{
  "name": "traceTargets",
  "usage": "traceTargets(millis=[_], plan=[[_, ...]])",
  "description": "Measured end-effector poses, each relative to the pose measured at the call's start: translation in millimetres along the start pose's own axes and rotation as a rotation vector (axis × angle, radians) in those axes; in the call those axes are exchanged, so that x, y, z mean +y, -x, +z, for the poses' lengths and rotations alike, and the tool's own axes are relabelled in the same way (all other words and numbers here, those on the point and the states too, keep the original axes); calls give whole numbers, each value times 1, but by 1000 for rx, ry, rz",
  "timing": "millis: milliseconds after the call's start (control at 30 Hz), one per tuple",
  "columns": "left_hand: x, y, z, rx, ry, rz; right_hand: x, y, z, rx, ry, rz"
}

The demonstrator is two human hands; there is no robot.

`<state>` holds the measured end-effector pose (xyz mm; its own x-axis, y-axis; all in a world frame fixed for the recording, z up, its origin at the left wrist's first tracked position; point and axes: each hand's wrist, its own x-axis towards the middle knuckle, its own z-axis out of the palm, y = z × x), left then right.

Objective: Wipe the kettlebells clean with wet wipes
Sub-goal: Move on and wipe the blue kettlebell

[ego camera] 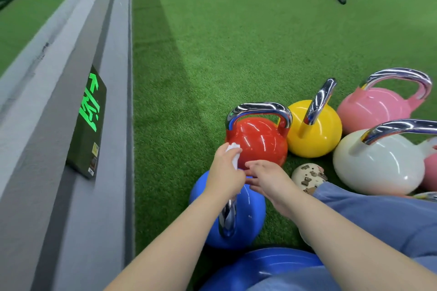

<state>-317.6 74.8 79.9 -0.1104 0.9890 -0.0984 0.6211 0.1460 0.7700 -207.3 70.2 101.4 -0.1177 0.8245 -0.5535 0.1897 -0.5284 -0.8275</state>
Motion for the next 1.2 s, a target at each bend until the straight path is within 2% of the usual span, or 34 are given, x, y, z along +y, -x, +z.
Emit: traceTargets(millis=[100, 200, 300, 400, 467, 567, 633, 667, 767, 867, 1000, 1133, 1200], plan=[[1, 3, -1, -37, -75, -11, 2, -1, -4, 15, 39, 5], [10, -17, -8, -199, -232, -14, 1, -1, -9, 28, 55, -4], [16, -40, -18, -357, -129, -167, 1, -1, -11, 51, 88, -11], [19, -45, -33, -510, 107, -240, 2, 0, -11, 71, 138, 5], [13, -43, -42, -414, 303, -171, -1, -1, -12, 78, 147, 4], [-9, -42, -48, -81, 492, -63, -4, -3, -12, 82, 131, -6], [-22, -42, -41, 61, 345, 87, -3, -2, -10, 85, 139, -6], [-28, -43, -35, 28, 249, 169, -3, -1, -9, 84, 144, -4], [-22, -41, -22, -254, 105, 261, -1, -1, -9, 79, 144, -15], [-9, -54, -24, -412, -62, 252, 0, -5, -12, 87, 127, -14], [-1, -71, -24, -526, -89, 150, 7, -9, -17, 83, 101, 41], [-9, -88, -17, -606, 71, -110, 8, -2, -23, 62, 61, 51], [-18, -94, -11, -578, 208, -246, 2, 1, -19, 70, 82, 13]])
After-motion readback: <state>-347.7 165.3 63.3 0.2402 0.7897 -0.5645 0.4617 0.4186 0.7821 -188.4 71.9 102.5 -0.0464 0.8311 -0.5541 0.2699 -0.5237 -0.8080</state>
